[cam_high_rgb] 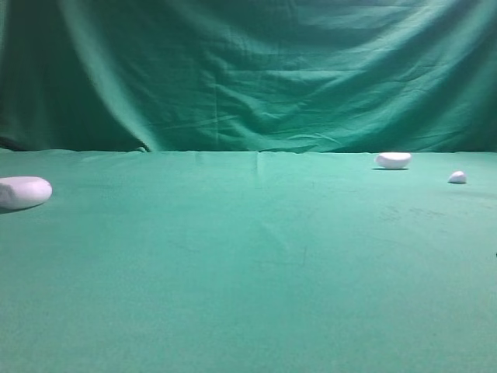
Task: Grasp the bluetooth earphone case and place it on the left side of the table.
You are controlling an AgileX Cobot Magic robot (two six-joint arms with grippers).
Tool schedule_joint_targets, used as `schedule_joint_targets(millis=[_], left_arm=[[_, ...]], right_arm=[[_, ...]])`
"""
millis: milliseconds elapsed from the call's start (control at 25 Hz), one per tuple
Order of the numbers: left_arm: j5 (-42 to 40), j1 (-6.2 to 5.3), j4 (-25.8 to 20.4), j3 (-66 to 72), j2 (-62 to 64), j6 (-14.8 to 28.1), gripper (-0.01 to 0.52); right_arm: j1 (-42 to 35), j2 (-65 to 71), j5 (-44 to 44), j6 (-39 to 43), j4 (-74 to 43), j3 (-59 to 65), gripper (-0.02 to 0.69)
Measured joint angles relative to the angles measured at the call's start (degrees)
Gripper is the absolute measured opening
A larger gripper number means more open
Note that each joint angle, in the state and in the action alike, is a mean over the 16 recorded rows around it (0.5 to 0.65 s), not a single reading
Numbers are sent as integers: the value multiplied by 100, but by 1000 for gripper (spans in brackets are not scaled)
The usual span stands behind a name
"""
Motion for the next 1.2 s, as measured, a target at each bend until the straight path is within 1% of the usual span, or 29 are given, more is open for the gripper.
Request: schedule_joint_targets(millis=[280,480,680,920,1080,1200], left_arm=[[0,0,0,0,0,0,0],[0,0,0,0,0,0,0],[0,0,0,0,0,0,0],[0,0,0,0,0,0,0],[0,0,0,0,0,0,0],[0,0,0,0,0,0,0]], right_arm=[[-42,-788,-29,-402,-41,539,0],[-382,-1534,-621,-627,-56,1313,0],[-1129,-2578,-1584,-672,-25,2448,0],[-2361,-4002,-2890,-682,62,3976,0],[-3095,-4879,-3474,-684,125,4892,0],[-3505,-5430,-3796,-684,167,5515,0]])
